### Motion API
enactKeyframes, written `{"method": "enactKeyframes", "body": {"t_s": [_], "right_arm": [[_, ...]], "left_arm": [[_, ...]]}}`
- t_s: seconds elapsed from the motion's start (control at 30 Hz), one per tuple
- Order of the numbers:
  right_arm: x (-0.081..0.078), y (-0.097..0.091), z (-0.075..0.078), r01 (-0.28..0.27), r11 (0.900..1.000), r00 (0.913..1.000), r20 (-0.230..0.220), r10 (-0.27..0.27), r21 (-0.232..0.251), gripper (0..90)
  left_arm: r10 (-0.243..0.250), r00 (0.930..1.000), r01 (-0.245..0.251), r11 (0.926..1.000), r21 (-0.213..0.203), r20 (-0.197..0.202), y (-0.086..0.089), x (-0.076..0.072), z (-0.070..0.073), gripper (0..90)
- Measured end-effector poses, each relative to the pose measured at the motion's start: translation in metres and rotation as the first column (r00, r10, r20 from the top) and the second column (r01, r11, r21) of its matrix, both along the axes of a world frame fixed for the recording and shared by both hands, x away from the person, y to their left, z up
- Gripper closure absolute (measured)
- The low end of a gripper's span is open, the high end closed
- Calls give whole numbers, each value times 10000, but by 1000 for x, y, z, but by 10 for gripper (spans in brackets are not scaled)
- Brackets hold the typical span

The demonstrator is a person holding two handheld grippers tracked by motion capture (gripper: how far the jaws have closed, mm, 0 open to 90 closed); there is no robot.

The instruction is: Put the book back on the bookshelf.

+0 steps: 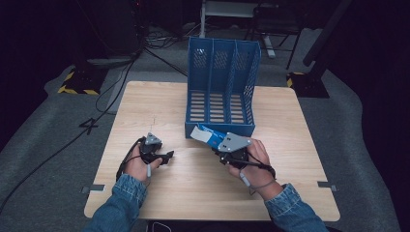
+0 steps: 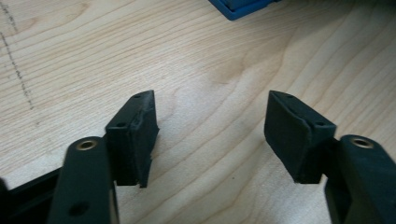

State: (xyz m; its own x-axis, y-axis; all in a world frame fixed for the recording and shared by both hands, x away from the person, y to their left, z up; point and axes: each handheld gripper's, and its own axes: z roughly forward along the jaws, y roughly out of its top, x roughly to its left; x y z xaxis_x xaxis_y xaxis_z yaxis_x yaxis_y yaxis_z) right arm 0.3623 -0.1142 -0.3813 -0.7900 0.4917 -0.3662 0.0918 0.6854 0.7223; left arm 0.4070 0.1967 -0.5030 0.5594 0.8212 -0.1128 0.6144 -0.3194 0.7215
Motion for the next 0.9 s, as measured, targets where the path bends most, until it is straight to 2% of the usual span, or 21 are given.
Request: {"method": "enactKeyframes", "body": {"t_s": [0.03,0.13,0.3,0.4,0.5,0.9], "right_arm": [[1,-3,7,112,9996,9997,-199,-107,267,614],[2,-6,13,221,9985,9992,-347,-204,504,614],[4,-14,28,563,9919,9967,-647,-491,1137,616],[6,-18,34,829,9859,9944,-766,-723,1453,616],[8,-24,42,1145,9761,9913,-856,-1001,1847,616],[10,-37,59,1527,9529,9856,-1115,-1273,2619,617]], "left_arm": [[151,9999,-151,9999,11,-19,1,1,0,303],[360,9993,-359,9993,108,-86,2,1,0,260],[581,9983,-583,9969,535,61,3,3,-1,215],[650,9977,-665,9929,988,183,0,4,-1,187],[707,9974,-714,9930,936,102,1,5,-1,175],[1198,9927,-1207,9884,919,147,7,8,-1,176]]}}
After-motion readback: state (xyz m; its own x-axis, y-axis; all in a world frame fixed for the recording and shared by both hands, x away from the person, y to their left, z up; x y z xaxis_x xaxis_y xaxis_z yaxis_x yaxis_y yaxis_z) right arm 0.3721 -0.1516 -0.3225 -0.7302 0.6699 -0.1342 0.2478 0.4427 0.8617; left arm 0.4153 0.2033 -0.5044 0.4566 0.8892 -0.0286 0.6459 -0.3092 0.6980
